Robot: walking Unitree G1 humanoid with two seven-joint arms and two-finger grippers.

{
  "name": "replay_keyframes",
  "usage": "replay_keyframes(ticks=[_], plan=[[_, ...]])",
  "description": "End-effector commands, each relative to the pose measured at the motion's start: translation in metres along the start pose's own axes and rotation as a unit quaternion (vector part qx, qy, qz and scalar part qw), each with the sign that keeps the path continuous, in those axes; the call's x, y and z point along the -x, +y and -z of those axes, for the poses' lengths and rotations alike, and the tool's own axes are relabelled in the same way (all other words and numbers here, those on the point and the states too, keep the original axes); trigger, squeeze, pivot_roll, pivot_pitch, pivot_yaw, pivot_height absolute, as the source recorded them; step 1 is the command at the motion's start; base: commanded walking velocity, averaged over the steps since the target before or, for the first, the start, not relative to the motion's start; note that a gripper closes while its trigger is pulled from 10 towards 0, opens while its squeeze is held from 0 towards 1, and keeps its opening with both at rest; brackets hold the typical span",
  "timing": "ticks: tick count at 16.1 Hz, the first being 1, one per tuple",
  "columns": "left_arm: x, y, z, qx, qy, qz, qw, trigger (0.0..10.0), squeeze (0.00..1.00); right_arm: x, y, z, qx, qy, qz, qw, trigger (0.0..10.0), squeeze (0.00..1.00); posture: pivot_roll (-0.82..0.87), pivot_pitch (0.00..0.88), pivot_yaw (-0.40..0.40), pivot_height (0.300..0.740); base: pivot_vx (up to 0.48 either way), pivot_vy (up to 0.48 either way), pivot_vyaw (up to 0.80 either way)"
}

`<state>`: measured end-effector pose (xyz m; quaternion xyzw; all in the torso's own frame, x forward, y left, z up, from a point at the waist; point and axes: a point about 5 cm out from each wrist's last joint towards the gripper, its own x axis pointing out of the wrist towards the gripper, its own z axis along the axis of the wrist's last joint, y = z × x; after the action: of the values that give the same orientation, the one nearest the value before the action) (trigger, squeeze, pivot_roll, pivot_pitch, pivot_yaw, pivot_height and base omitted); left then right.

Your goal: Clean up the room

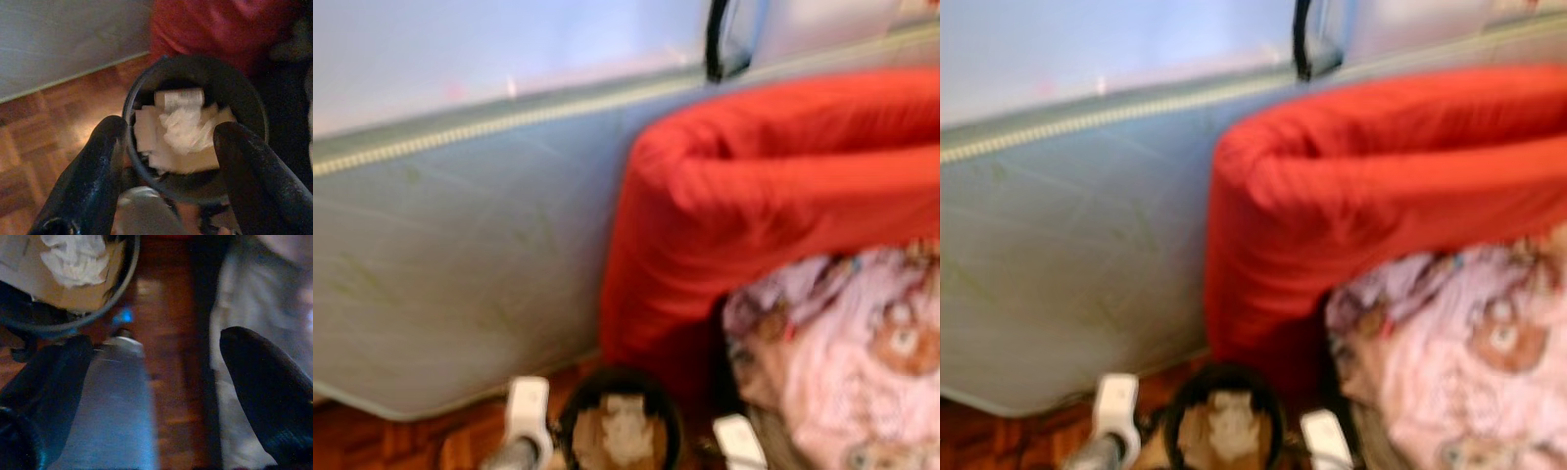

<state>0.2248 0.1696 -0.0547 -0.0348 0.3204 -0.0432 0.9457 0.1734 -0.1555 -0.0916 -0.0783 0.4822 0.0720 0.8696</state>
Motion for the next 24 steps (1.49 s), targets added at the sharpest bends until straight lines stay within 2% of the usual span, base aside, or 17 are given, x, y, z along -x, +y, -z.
replay_keyframes(ticks=[1,13,16,19,21,22,24], plan=[[0.005,0.012,0.007,0.0,0.014,-0.016,1.0,10.0,0.0,0.0,0.012,0.003,-0.002,0.007,-0.015,1.0,10.0,0.0,0.11,0.154,-0.039,0.74,0.0,0.0,0.0],[0.005,0.01,0.01,0.009,0.02,-0.011,1.0,10.0,0.0,0.0,0.011,0.003,0.006,0.008,-0.017,1.0,10.0,0.0,0.11,0.143,-0.042,0.74,0.0,0.0,0.0],[0.005,0.009,0.011,0.004,0.021,-0.007,1.0,10.0,0.0,0.0,0.011,0.003,0.008,0.008,-0.017,1.0,10.0,0.0,0.11,0.145,-0.043,0.74,0.0,0.432,0.0],[0.006,0.009,0.013,-0.005,0.026,-0.005,1.0,10.0,0.0,0.0,0.01,0.002,0.01,0.008,-0.016,1.0,10.0,0.0,0.11,0.149,-0.042,0.74,0.0,0.0,0.0],[0.008,0.011,0.017,-0.002,0.031,-0.007,0.999,10.0,0.0,0.0,0.01,0.002,-0.008,0.004,-0.01,1.0,10.0,0.0,0.11,0.15,-0.041,0.74,0.0,0.0,0.0],[0.008,0.012,0.018,-0.002,0.034,-0.008,0.999,10.0,0.0,0.0,0.01,0.003,-0.035,0.0,-0.003,0.999,10.0,0.0,0.11,0.149,-0.039,0.74,0.0,0.0,0.0],[0.009,0.013,0.021,-0.006,0.046,-0.012,0.999,10.0,0.0,0.001,0.011,0.006,-0.139,-0.007,0.016,0.99,10.0,0.0,0.11,0.136,-0.029,0.74,0.0,0.0,0.0]])
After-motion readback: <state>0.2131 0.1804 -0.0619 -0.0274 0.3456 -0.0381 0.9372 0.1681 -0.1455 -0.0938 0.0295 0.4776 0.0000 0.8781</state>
